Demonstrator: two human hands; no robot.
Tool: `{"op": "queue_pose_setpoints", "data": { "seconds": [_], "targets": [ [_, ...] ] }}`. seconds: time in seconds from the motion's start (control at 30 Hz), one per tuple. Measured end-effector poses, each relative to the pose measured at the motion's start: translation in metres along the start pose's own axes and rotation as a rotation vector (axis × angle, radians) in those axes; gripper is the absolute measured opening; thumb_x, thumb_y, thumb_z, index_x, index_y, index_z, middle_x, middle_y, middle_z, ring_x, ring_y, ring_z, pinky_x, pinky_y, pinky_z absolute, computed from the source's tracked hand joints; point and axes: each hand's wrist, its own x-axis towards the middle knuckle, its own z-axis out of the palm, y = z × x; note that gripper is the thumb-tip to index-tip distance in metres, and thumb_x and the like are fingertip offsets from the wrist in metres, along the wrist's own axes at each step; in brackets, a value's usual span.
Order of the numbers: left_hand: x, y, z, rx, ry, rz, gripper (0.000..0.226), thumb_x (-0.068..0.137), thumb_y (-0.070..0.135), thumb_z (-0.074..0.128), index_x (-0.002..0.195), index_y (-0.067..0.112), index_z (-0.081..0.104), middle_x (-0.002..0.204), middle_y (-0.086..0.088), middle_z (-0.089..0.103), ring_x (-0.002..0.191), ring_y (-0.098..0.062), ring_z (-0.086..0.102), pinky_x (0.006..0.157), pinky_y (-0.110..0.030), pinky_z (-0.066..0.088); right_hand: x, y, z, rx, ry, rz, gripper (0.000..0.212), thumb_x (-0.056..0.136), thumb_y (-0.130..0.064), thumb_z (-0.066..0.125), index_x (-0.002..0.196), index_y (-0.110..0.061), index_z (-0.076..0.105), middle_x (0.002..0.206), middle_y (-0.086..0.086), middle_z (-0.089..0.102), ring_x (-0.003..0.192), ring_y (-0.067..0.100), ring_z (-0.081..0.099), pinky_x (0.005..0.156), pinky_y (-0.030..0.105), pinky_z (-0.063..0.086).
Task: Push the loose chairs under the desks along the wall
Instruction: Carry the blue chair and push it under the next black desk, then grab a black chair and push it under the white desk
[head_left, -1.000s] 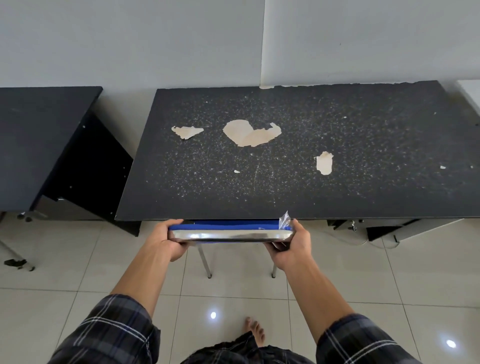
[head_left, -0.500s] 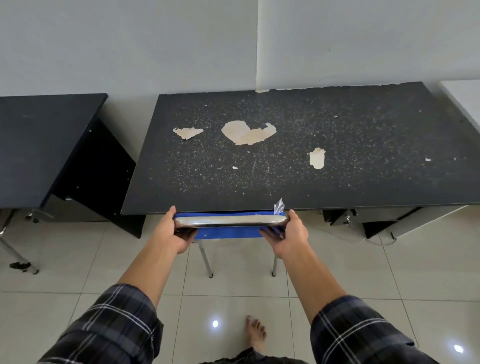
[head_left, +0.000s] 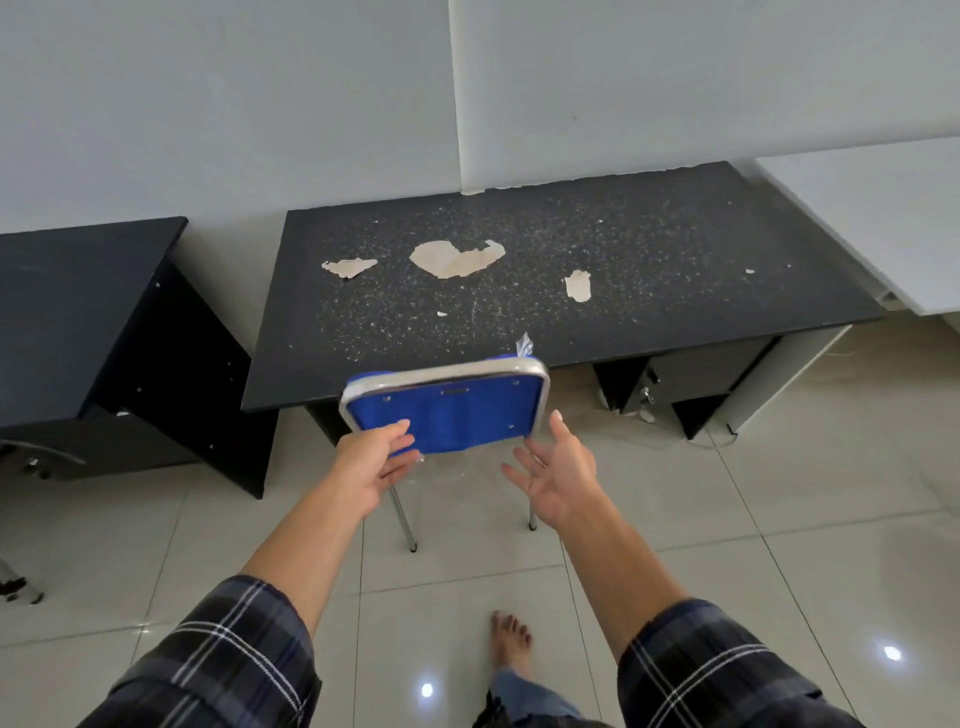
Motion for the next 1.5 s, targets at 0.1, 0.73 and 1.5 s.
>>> {"op": "queue_pose_setpoints", "data": {
  "seconds": [0.1,0.73,1.5],
  "targets": [
    [-0.026,-0.035,-0.01,0.202,0.034,0.092,0.022,0.089,0.023,0.07,0.106,0.01,0.065,0.111,-0.013,0.07,0.094,-0.024,0.069,0.091,-0.04,0.055,-0.029,0.023,-0.026,-0.171,0.0,-0.052,0.061,0.1,-0.038,0.058,0.153,-0.016,0.037,0.152,0.014,0.045,0.137,0.032,0.048,0.104,0.055,0.049],
    [-0.17,-0.167,0.177,1.566,-0.4,0.646,0.073,0.089,0.059,0.055,0.15,0.024,0.037,0.151,-0.001,0.043,0.136,-0.024,0.043,0.106,-0.035,0.039,-0.148,0.019,-0.275,-1.426,0.47,-0.384,0.077,0.096,-0.051,0.054,0.157,-0.018,0.021,0.16,0.011,0.03,0.149,0.032,0.024,0.117,0.049,0.028],
    [-0.45,-0.39,0.626,1.863,-1.016,1.227,0.093,0.081,0.075,0.05,0.156,0.028,0.022,0.163,-0.004,0.02,0.15,-0.027,0.015,0.117,-0.048,0.017,-0.308,-0.159,-0.729,-1.012,1.029,-0.119,0.088,0.097,-0.052,0.052,0.162,-0.02,0.001,0.17,0.013,0.0,0.157,0.031,-0.006,0.124,0.059,0.006]
  ]
}}
